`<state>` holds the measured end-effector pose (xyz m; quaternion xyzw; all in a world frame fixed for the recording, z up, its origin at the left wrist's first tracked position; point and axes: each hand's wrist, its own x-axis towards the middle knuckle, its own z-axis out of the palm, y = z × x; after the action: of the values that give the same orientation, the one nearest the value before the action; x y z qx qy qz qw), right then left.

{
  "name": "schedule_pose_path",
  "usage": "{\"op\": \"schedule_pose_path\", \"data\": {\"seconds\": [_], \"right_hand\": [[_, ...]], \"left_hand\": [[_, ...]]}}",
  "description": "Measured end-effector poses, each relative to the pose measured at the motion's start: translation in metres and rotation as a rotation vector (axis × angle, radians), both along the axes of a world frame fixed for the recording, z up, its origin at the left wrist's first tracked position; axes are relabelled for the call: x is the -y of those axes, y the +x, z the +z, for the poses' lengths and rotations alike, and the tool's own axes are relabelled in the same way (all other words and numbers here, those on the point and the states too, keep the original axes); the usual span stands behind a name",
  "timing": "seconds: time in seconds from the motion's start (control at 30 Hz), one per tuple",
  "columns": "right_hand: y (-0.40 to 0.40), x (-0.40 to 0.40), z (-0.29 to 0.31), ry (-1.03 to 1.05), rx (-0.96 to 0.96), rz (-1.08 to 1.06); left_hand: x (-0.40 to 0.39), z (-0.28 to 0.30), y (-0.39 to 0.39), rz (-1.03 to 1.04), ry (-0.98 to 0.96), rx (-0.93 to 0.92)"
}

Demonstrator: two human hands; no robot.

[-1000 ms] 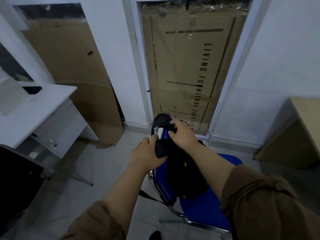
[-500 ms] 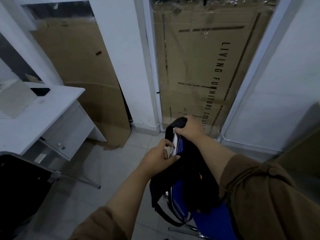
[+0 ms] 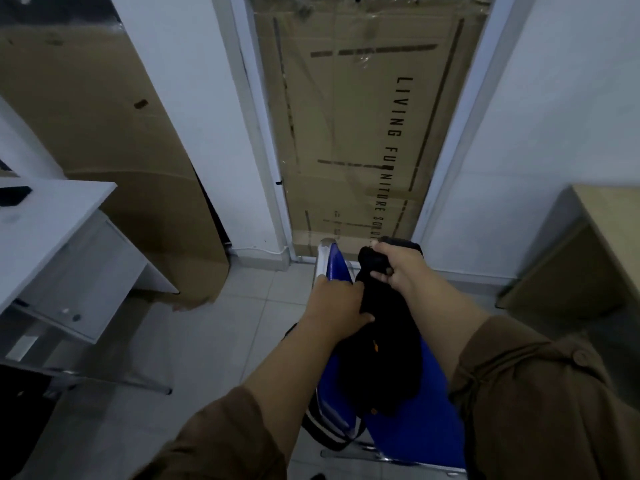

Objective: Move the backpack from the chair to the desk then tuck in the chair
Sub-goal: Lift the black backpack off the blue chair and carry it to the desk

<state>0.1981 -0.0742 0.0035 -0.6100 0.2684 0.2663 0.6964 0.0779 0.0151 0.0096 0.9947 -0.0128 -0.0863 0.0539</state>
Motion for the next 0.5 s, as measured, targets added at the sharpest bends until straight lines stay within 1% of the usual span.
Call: {"op": "schedule_pose_path", "data": {"seconds": [0.1, 0.13, 0.17, 0.2, 0.23, 0.27, 0.33, 0.4, 0.43, 0.5], "right_hand": [[-0.007, 0.024, -0.003, 0.127, -0.043, -0.037], [-0.012, 0.031, -0.006, 0.134, -0.029, -0.008], [-0.017, 0.036, -0.007, 0.096, -0.009, 0.048], [-0.022, 0.043, -0.009, 0.0, 0.014, 0.146], [-0.03, 0.045, -0.01, -0.114, 0.021, 0.272], [-0.038, 0.048, -0.01, -0.224, 0.001, 0.396], [-0.054, 0.055, -0.009, -0.348, -0.1, 0.61], [-0.066, 0.059, -0.008, -0.349, -0.187, 0.743], [-0.07, 0.061, -0.009, -0.326, -0.204, 0.757], [-0.075, 0.063, -0.014, -0.339, -0.171, 0.745]], "left_hand": [[0.019, 0.001, 0.005, 0.053, 0.259, -0.335], [0.024, 0.004, 0.005, 0.069, 0.302, -0.42], [0.026, 0.005, 0.005, 0.078, 0.296, -0.471], [0.029, 0.007, 0.005, 0.087, 0.239, -0.493], [0.028, 0.007, 0.005, 0.112, 0.135, -0.495], [0.029, 0.009, 0.003, 0.146, 0.003, -0.5], [0.03, 0.011, -0.001, 0.209, -0.239, -0.516], [0.031, 0.008, -0.009, 0.273, -0.436, -0.533], [0.032, 0.004, -0.015, 0.311, -0.547, -0.559], [0.034, -0.006, -0.03, 0.359, -0.749, -0.614]]}}
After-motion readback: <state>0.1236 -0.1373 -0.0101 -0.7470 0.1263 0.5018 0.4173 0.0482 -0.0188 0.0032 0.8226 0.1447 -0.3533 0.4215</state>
